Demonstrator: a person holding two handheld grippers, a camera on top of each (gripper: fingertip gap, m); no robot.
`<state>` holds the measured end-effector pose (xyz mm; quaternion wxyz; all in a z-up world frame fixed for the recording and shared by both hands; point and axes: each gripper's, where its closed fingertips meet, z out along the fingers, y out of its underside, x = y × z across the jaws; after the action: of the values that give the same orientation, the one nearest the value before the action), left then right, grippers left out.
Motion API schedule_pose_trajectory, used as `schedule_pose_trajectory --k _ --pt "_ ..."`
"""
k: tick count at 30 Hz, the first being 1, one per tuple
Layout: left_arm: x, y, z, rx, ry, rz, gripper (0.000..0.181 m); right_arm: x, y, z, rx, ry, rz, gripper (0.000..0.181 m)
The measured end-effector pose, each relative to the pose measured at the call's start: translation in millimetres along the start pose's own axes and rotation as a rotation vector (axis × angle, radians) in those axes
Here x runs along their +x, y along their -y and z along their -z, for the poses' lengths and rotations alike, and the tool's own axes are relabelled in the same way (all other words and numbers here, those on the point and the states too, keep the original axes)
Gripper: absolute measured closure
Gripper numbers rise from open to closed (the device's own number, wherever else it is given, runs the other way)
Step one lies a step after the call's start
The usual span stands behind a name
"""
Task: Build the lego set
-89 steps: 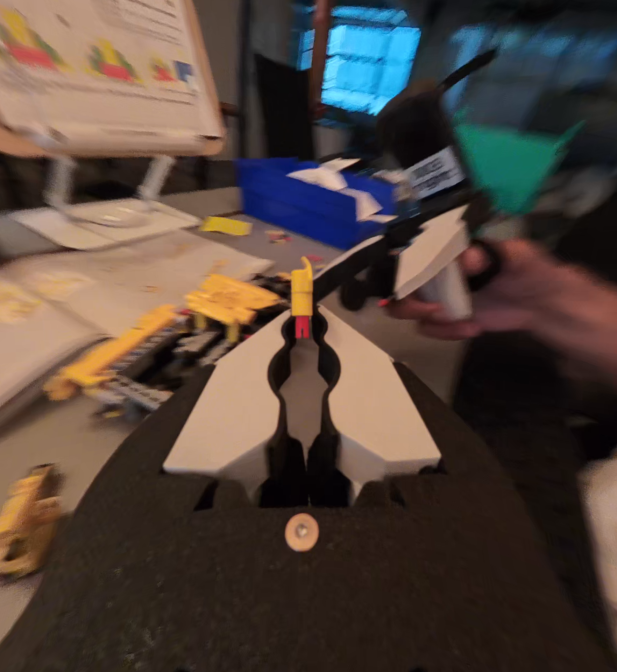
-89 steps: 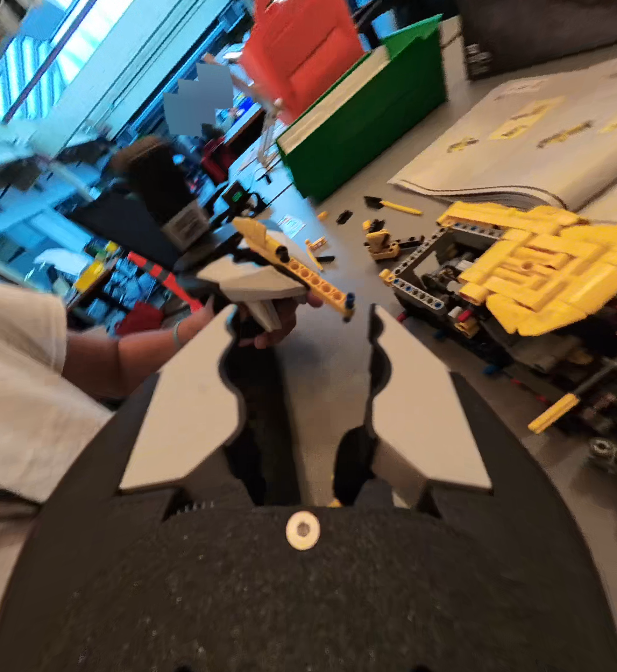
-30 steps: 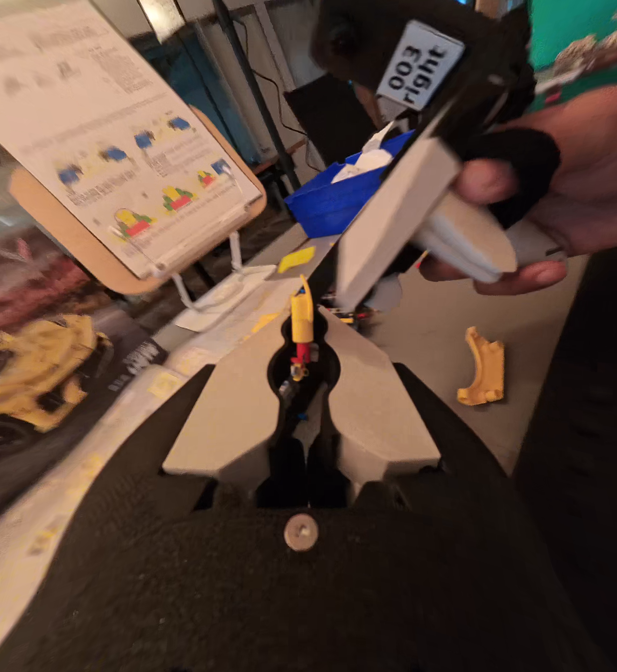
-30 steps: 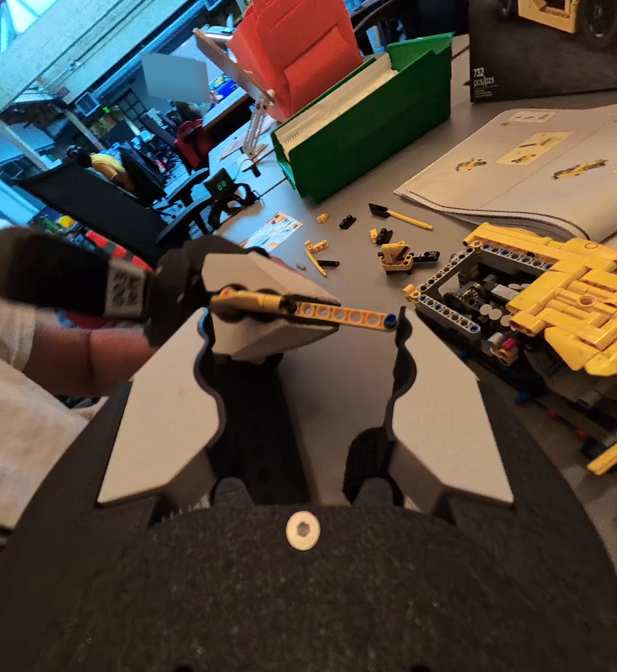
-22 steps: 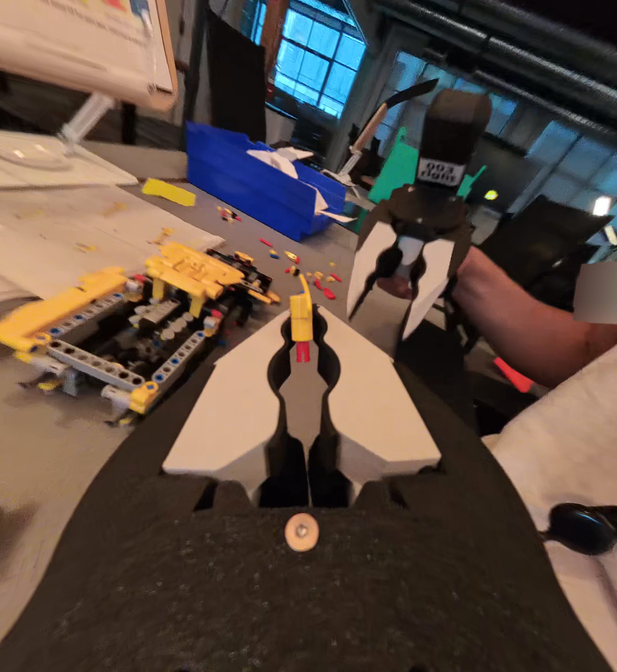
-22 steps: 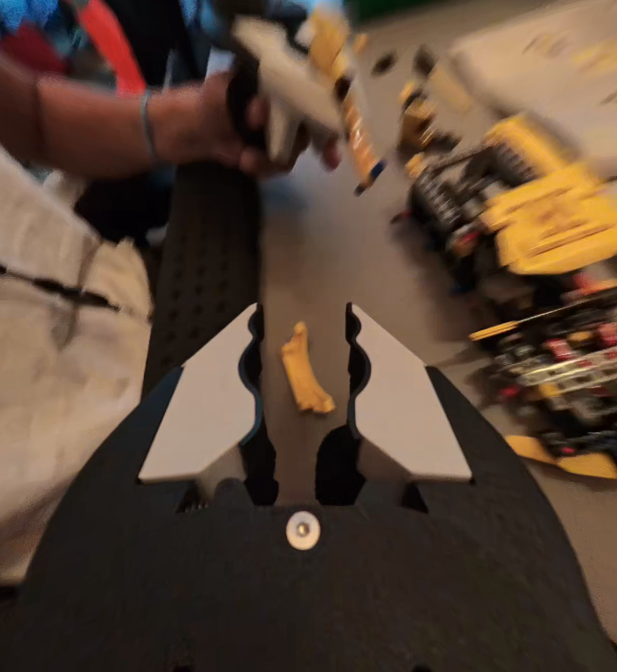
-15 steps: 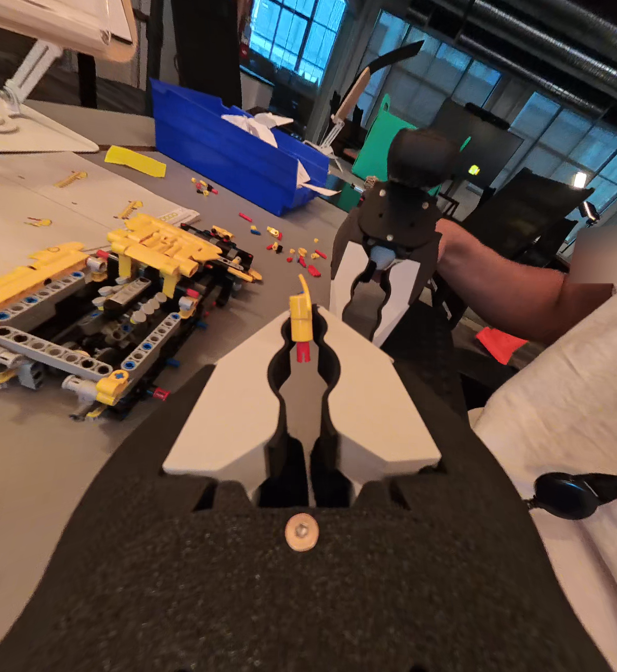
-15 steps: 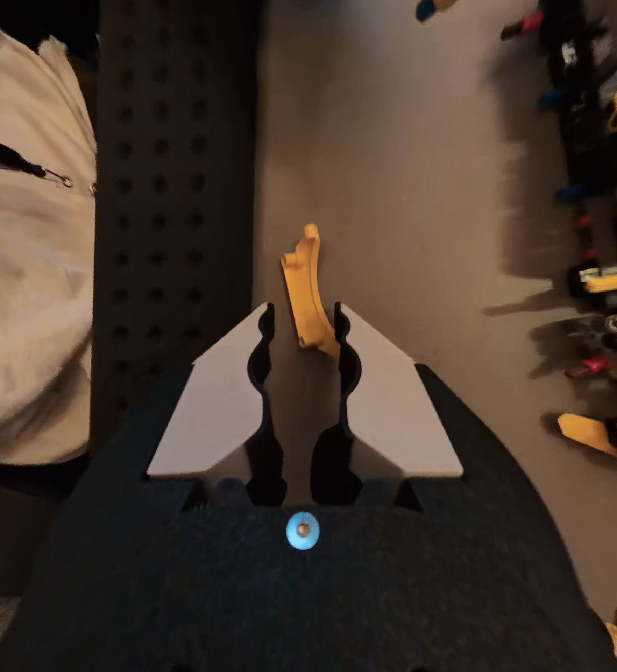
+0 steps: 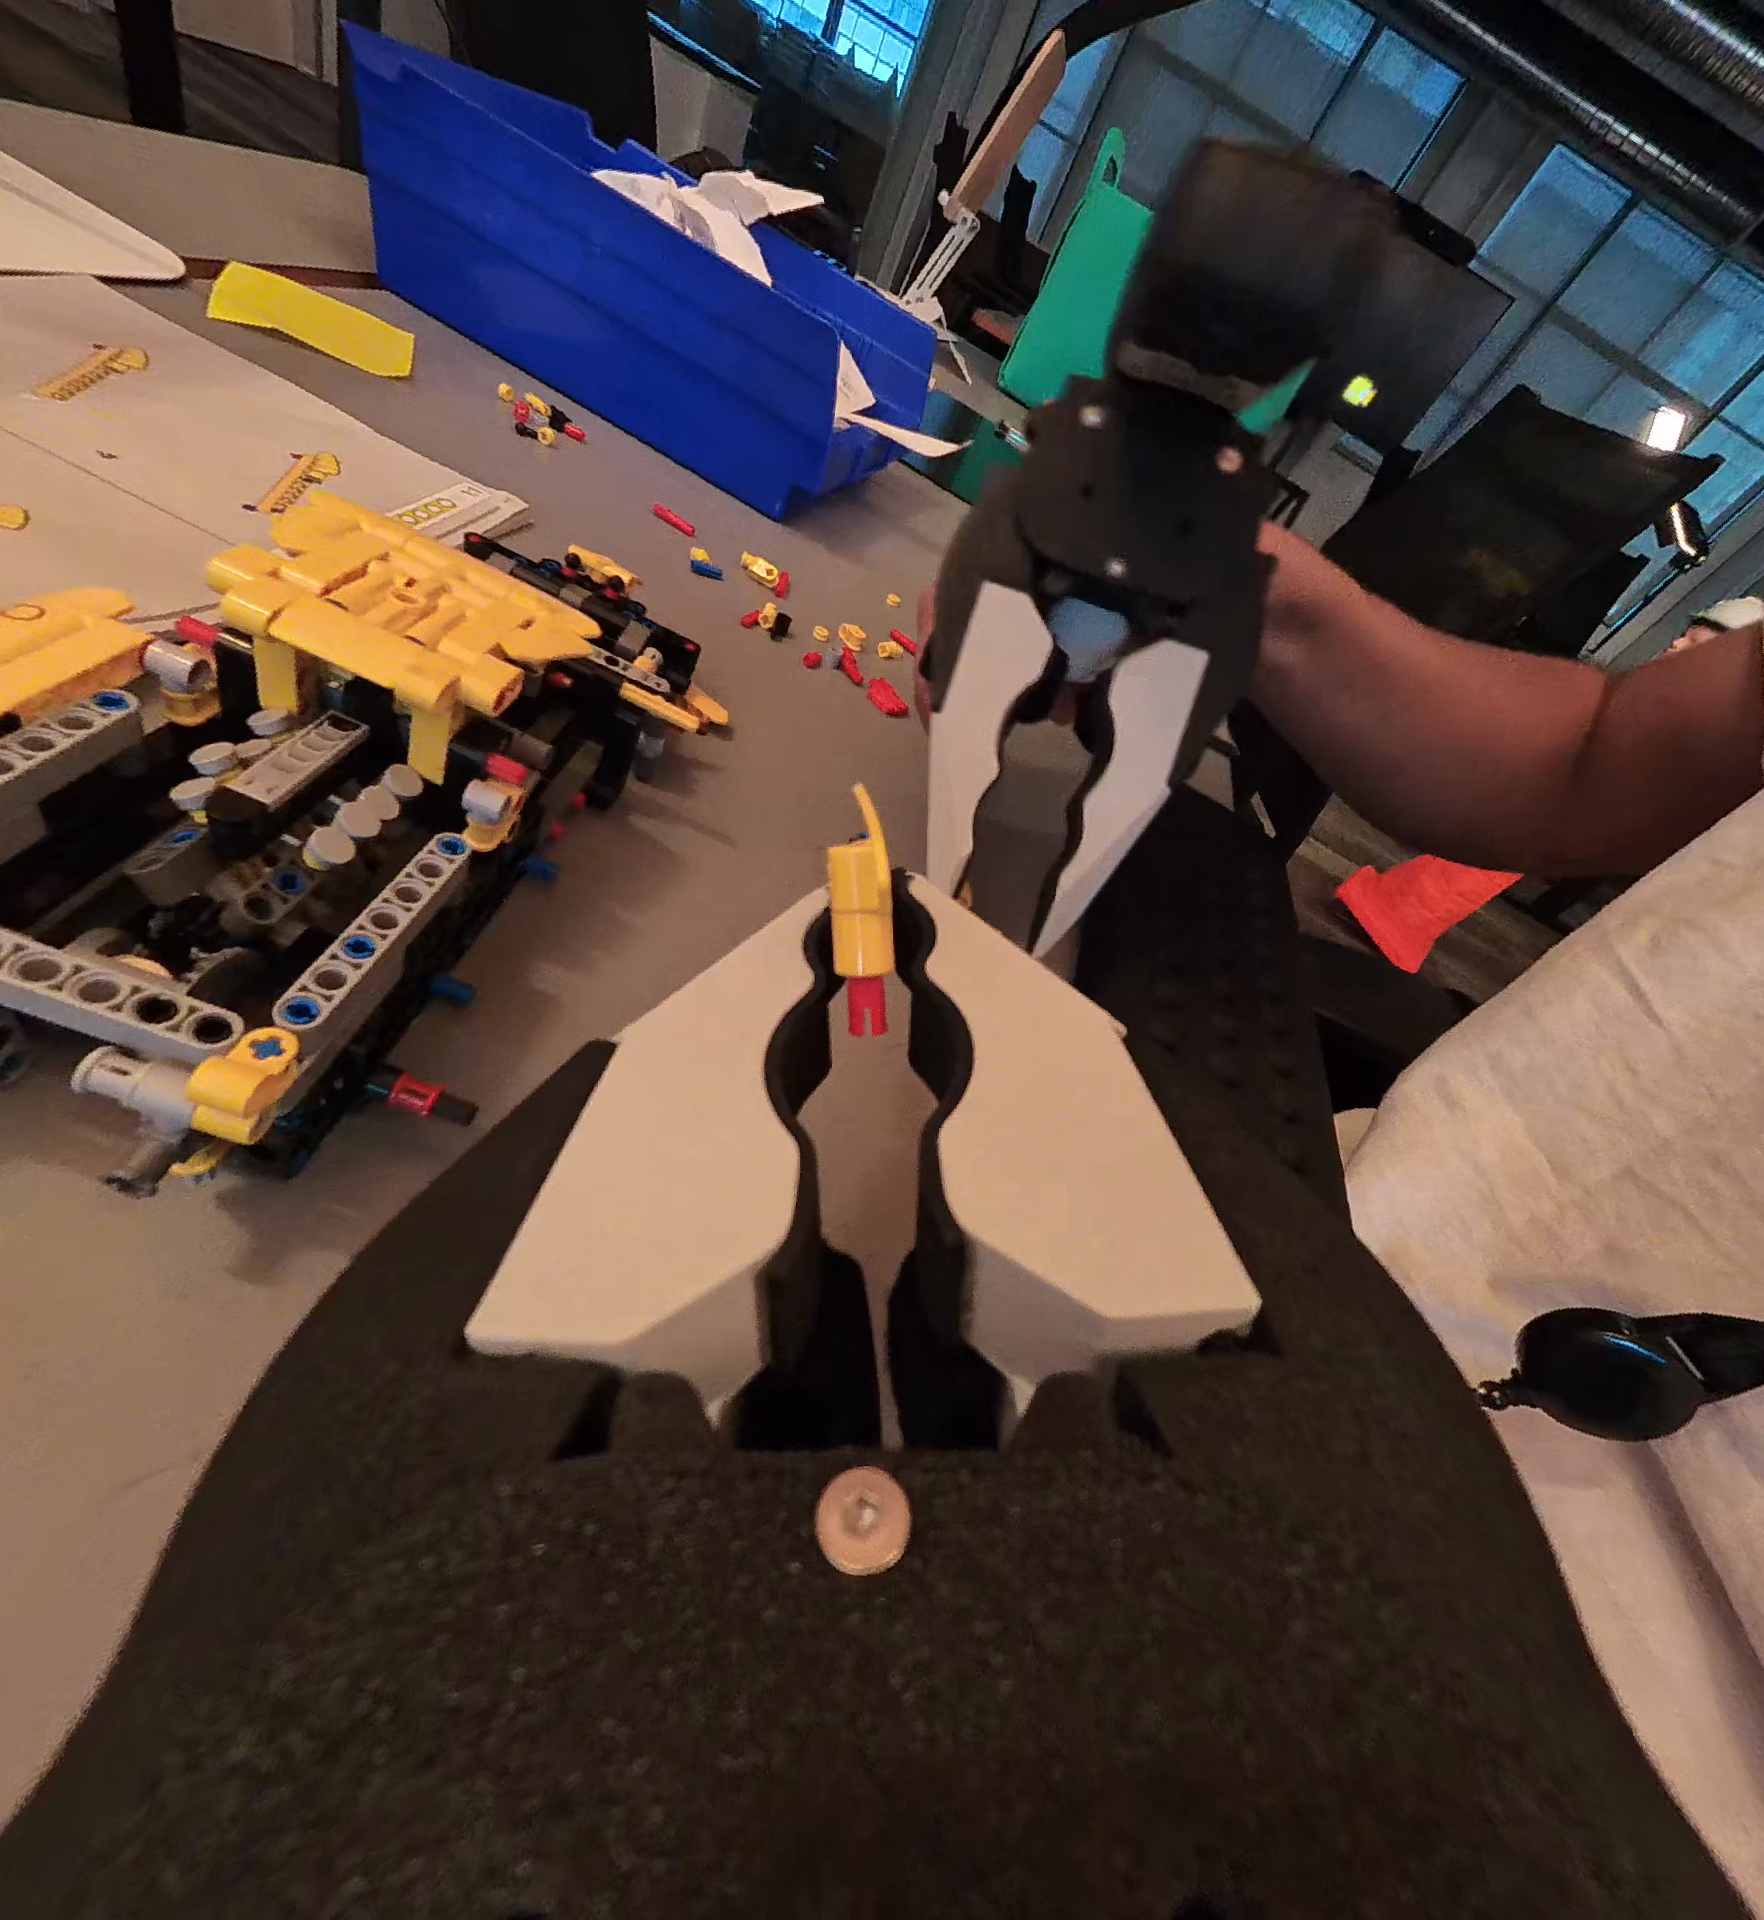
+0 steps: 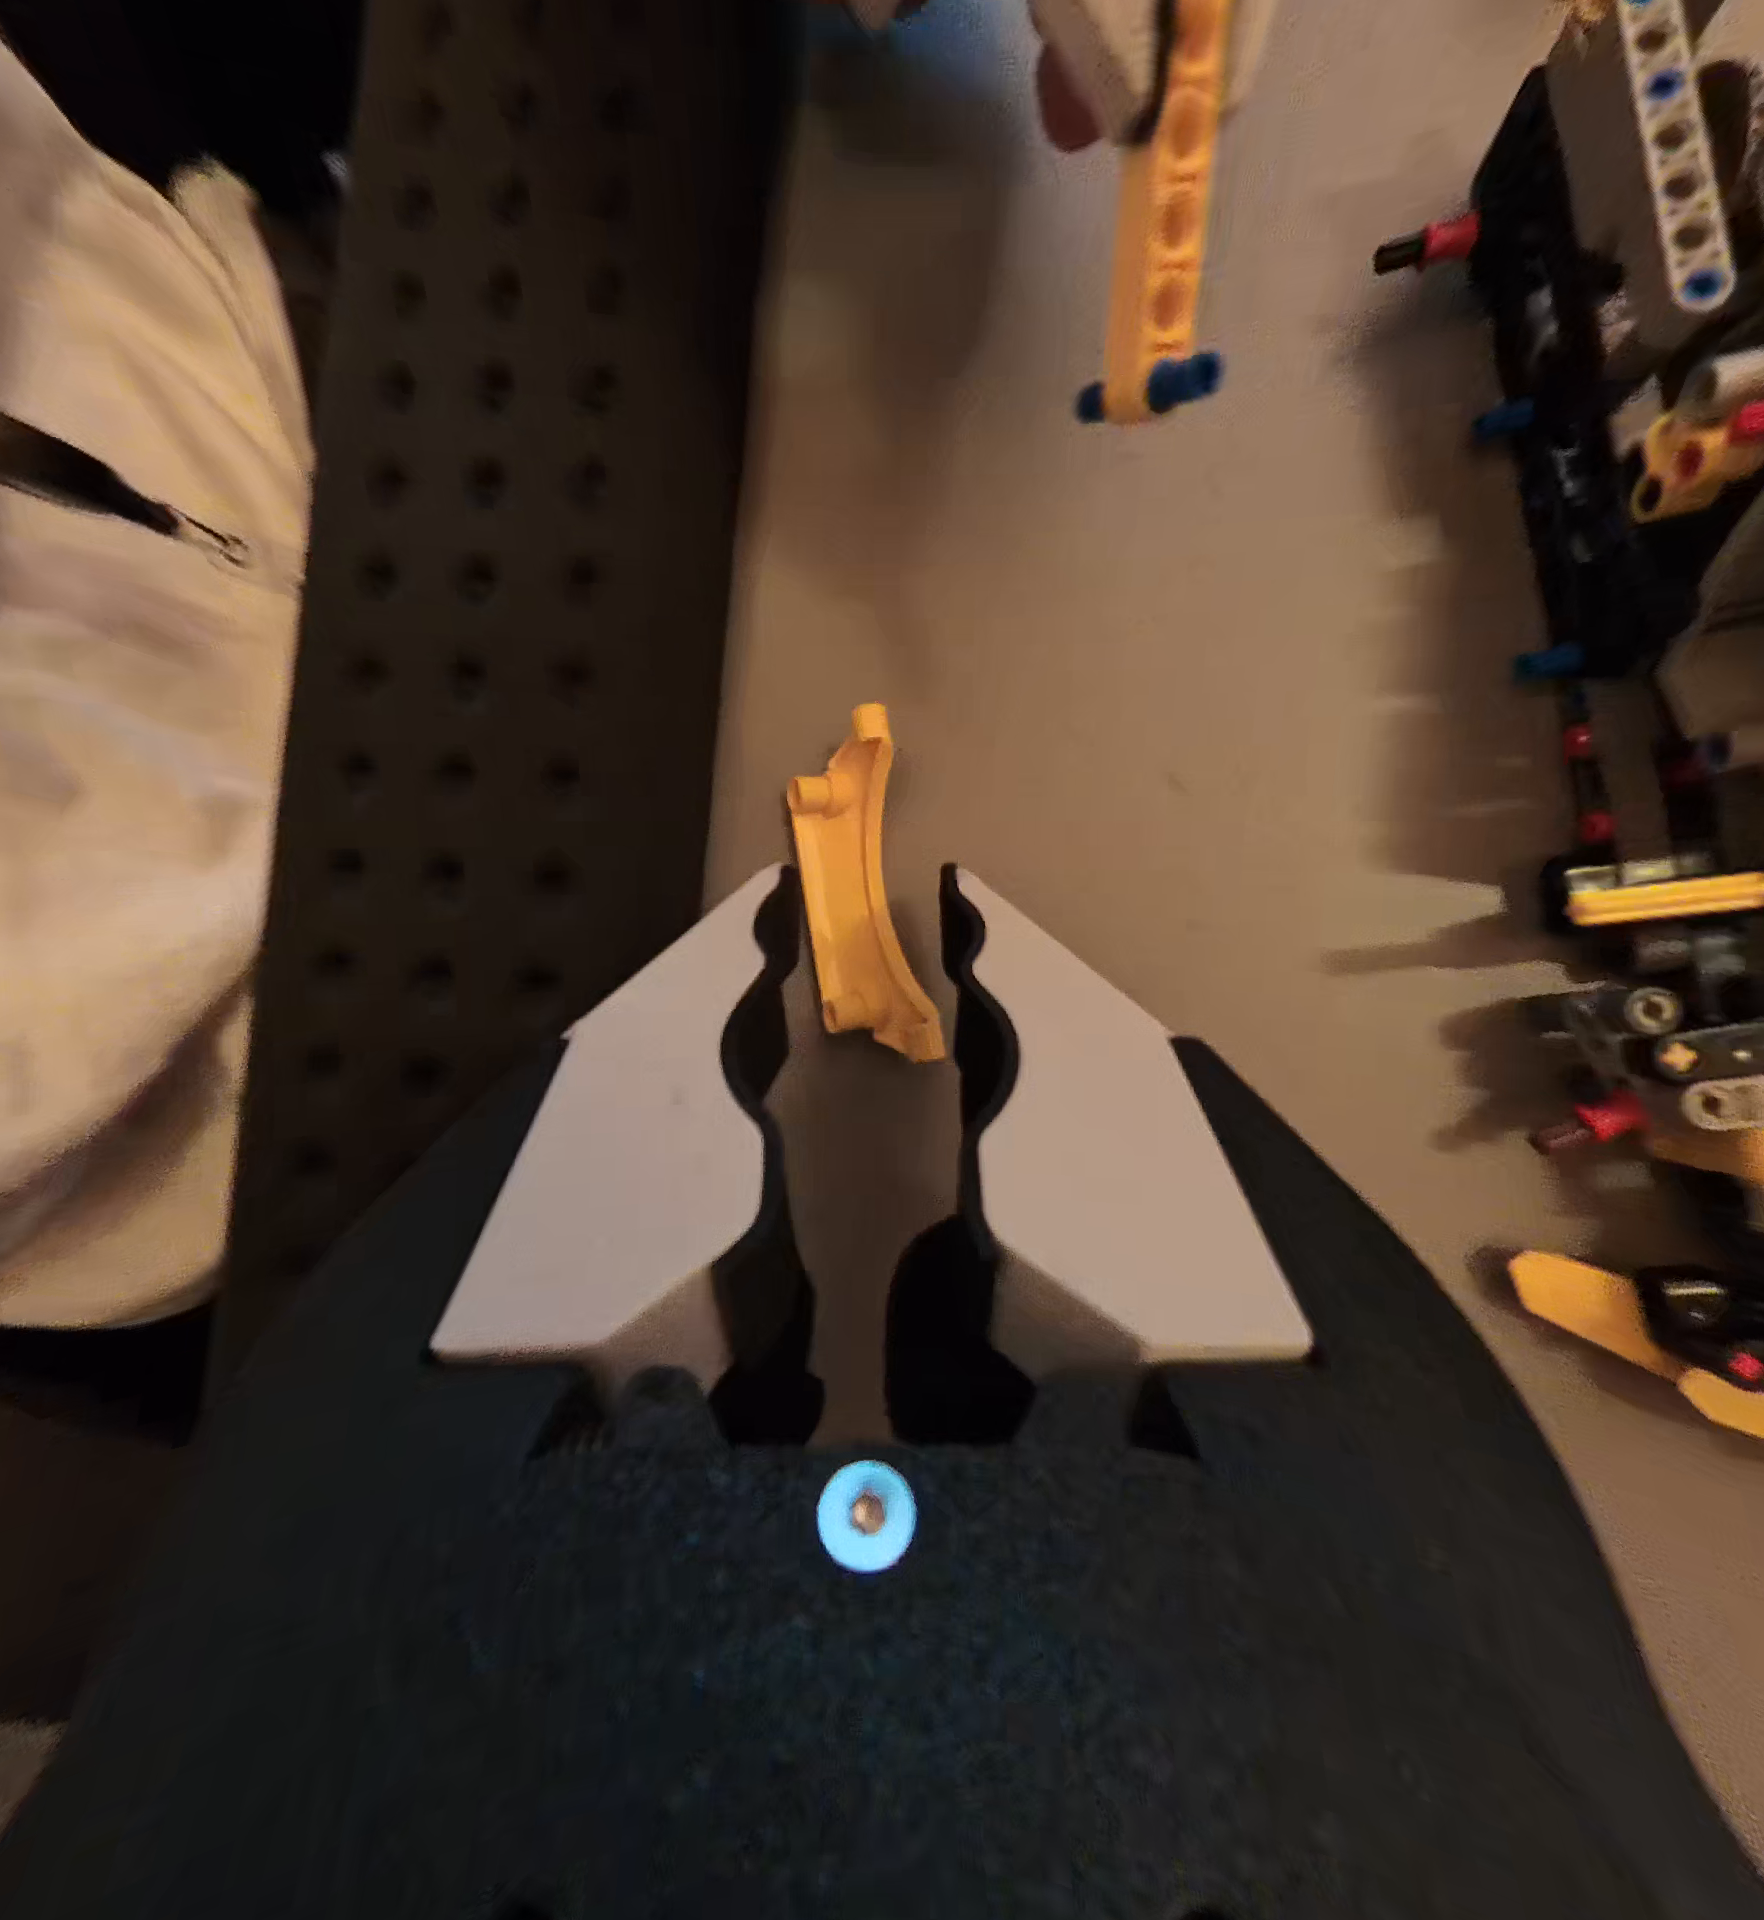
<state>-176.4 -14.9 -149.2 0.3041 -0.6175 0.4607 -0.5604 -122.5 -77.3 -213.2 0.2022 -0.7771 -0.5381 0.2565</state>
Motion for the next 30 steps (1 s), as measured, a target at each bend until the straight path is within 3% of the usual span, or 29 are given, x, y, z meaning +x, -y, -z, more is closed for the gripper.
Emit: schedule_pose_trajectory --k 4,7,12,17,20,23,26,30 --pt "1 0 0 0.001 -0.001 -0.003 0.174 8 -10 -8 -0.117 0.053 0.019 0.157" --pt "0 0 1 0.006 -0.001 0.001 0.174 0 2 -17 -0.125 0.069 0.103 0.157" --pt "1 0 1 0.002 -0.002 -0.007 0.174 -2 2 -28 -0.183 0.012 0.228 0.166" --pt "0 1 1 0.009 0.003 -0.004 0.174 0 10 -24 -0.145 -0.096 0.275 0.177" --pt "-1 8 6 0.053 -0.007 0.026 0.174 21 31 -3 0.009 -0.182 0.154 0.179" --pt "-4 16 12 0.106 -0.02 0.081 0.174 43 86 47 0.368 -0.385 0.099 0.179" --pt "-3 19 13 0.13 -0.049 0.12 0.174 49 125 76 0.578 -0.563 0.087 0.179" --pt "12 31 21 0.208 -0.233 0.265 0.174 49 148 85 0.89 -0.535 0.078 0.179"
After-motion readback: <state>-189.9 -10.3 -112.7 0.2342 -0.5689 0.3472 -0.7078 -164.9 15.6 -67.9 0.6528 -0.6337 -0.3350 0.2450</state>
